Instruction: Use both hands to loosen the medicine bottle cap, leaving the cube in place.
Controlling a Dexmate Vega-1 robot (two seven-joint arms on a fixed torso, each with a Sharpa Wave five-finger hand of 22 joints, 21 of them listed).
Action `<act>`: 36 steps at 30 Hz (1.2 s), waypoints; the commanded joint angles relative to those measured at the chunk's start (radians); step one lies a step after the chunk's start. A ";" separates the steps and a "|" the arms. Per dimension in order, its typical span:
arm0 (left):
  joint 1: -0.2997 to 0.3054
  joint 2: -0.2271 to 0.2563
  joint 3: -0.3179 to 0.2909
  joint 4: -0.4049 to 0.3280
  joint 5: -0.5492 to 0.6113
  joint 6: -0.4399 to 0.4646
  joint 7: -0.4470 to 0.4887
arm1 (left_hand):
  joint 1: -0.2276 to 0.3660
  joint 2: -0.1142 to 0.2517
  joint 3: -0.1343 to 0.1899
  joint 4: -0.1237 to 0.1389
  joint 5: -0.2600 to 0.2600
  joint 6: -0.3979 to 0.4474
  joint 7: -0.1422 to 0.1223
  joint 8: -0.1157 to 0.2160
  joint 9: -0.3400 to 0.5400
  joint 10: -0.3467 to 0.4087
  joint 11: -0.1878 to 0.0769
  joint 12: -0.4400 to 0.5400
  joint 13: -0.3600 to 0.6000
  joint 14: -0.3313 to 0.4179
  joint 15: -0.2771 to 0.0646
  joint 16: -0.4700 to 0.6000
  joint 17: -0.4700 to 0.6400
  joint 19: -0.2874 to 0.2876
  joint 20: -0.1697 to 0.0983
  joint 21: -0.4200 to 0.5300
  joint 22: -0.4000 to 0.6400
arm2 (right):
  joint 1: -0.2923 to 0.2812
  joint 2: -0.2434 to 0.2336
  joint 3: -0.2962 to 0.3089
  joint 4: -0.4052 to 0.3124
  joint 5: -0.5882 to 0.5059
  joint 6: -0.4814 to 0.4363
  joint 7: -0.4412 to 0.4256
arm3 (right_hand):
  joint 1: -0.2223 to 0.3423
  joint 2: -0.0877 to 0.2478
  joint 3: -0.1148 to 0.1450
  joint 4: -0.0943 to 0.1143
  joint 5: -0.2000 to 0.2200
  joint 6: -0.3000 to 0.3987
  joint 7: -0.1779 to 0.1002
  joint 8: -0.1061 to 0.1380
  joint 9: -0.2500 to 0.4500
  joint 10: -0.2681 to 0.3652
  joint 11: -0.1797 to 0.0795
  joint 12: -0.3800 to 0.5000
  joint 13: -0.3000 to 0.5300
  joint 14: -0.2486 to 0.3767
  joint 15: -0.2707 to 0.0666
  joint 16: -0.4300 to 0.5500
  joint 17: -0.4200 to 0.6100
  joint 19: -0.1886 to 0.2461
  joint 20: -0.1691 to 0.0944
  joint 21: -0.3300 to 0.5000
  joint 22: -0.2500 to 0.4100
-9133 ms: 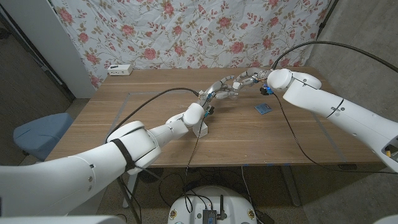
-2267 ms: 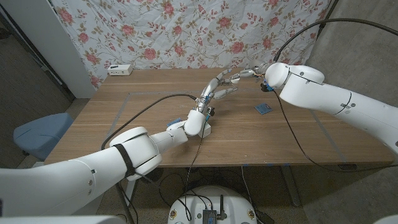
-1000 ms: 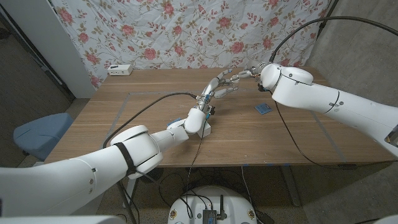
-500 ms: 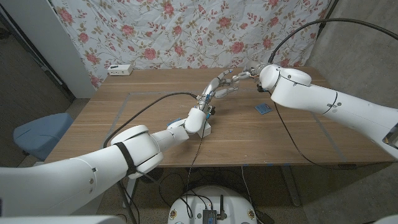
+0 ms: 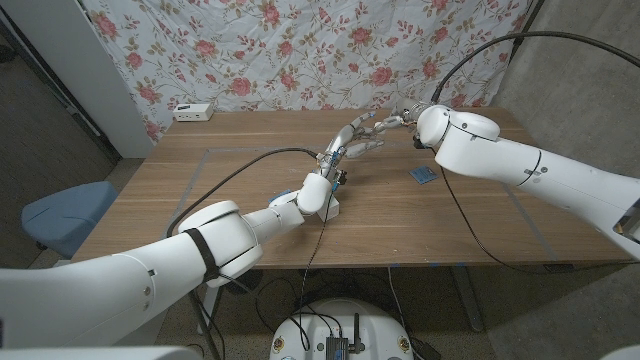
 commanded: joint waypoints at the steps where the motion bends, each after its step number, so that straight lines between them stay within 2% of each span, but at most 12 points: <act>1: 0.001 -0.001 -0.002 0.000 -0.004 0.000 -0.009 | -0.002 0.006 0.012 0.003 0.004 0.004 0.000 -0.001 0.003 0.049 -0.040 0.007 0.006 0.004 -0.093 -0.002 0.002 0.007 -0.003 -0.002 0.004 | -0.019 0.005 0.011 0.004 -0.017 0.013 -0.018 | 0.013 0.001 0.005 -0.008 0.002 0.018 -0.002 0.012 0.005 0.016 0.002 0.010 0.006 0.013 -0.006 0.010 0.003 0.007 -0.005 0.006 0.005; 14: -0.001 -0.003 -0.005 0.001 -0.009 0.006 -0.022 | -0.004 0.006 0.015 0.004 0.004 0.005 0.000 -0.001 0.004 0.048 -0.040 0.007 0.006 0.005 -0.093 -0.001 0.003 0.007 -0.004 -0.006 0.004 | -0.028 0.010 0.015 0.008 -0.031 0.014 -0.021 | 0.028 0.010 0.010 -0.014 0.000 0.063 -0.026 0.042 0.015 0.036 -0.006 0.012 0.006 0.025 -0.024 0.015 0.007 0.013 -0.013 0.006 0.006; 20: -0.003 -0.005 -0.004 0.001 -0.010 0.008 -0.026 | -0.007 0.007 0.016 0.005 0.004 0.006 0.001 -0.001 0.004 0.049 -0.038 0.007 0.007 0.007 -0.091 -0.001 0.003 0.005 -0.004 -0.007 0.005 | -0.036 0.010 0.019 0.005 -0.039 0.014 -0.029 | 0.041 0.016 0.014 -0.018 -0.001 0.083 -0.045 0.056 0.021 0.046 -0.021 0.012 0.006 0.030 -0.042 0.017 0.010 0.014 -0.016 0.005 0.006; 36: 0.000 -0.004 -0.004 -0.001 0.000 0.002 -0.014 | -0.011 0.005 0.020 0.005 0.004 0.007 0.001 -0.002 0.004 0.050 -0.037 0.007 0.007 0.006 -0.090 -0.002 0.002 0.003 -0.006 -0.010 0.005 | -0.051 0.007 0.030 0.006 -0.061 0.044 -0.023 | 0.083 0.035 0.033 -0.033 -0.003 0.093 -0.063 0.067 0.023 0.056 -0.038 0.010 0.006 0.033 -0.053 0.019 0.012 0.016 -0.028 0.004 0.006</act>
